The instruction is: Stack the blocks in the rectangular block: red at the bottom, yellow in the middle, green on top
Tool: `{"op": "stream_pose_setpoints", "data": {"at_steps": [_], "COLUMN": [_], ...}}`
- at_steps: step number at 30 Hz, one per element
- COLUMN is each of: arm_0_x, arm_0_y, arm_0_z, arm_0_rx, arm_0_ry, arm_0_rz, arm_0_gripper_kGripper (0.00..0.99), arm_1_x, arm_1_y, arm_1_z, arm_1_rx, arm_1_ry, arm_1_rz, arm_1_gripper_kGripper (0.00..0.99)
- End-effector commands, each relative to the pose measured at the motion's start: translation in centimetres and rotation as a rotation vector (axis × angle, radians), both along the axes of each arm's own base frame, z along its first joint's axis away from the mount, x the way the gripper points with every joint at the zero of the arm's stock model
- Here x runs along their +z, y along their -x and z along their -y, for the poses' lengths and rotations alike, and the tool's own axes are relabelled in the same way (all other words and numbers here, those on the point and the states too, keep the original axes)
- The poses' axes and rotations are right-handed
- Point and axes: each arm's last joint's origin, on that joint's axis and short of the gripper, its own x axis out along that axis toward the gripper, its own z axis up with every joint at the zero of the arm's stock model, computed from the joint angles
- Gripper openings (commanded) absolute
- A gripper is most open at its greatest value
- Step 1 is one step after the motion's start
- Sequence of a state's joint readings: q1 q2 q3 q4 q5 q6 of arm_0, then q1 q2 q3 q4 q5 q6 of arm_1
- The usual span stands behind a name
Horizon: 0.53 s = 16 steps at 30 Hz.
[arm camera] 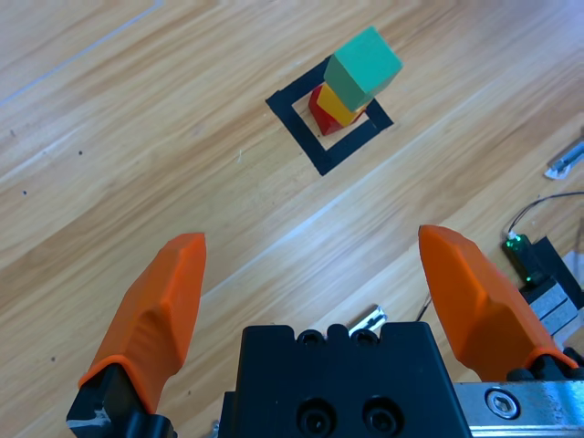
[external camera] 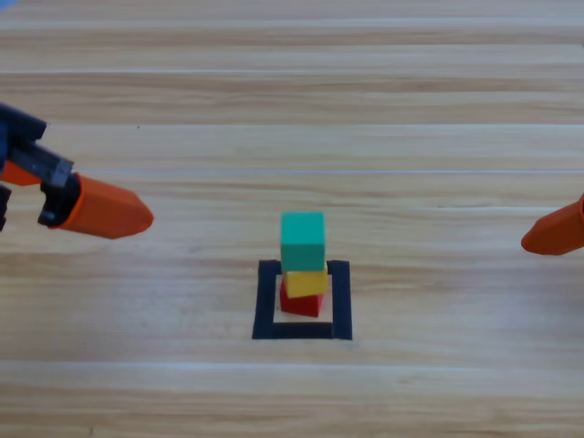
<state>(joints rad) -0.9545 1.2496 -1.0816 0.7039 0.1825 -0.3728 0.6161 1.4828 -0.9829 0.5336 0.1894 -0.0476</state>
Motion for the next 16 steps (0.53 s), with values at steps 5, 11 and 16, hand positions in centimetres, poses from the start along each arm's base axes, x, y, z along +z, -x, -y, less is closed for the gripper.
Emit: {"op": "stream_pose_setpoints", "data": {"at_steps": [5, 11, 16], "arm_0_x": [-1.42, -1.68, -1.87], "arm_0_y": [0.81, 0.88, 0.83], "arm_0_z": [-0.52, -0.61, -0.54], "arm_0_rx": [-0.037, -0.041, -0.041], "arm_0_ry": [-0.006, -0.009, -0.011], "arm_0_rz": [-0.003, -0.003, -0.005], "arm_0_gripper_kGripper": [0.99, 0.99, 0.99], "arm_1_x": [-1.29, -1.38, -1.37], "arm_1_y": [-0.53, -0.53, -0.57], "arm_1_z": [-0.14, -0.14, -0.17], "arm_1_rx": [-0.01, -0.008, -0.008], "arm_1_ry": [0.022, 0.024, 0.024], "arm_1_rz": [-0.029, -0.031, -0.031], "arm_1_gripper_kGripper": [0.988, 0.988, 0.988]}}
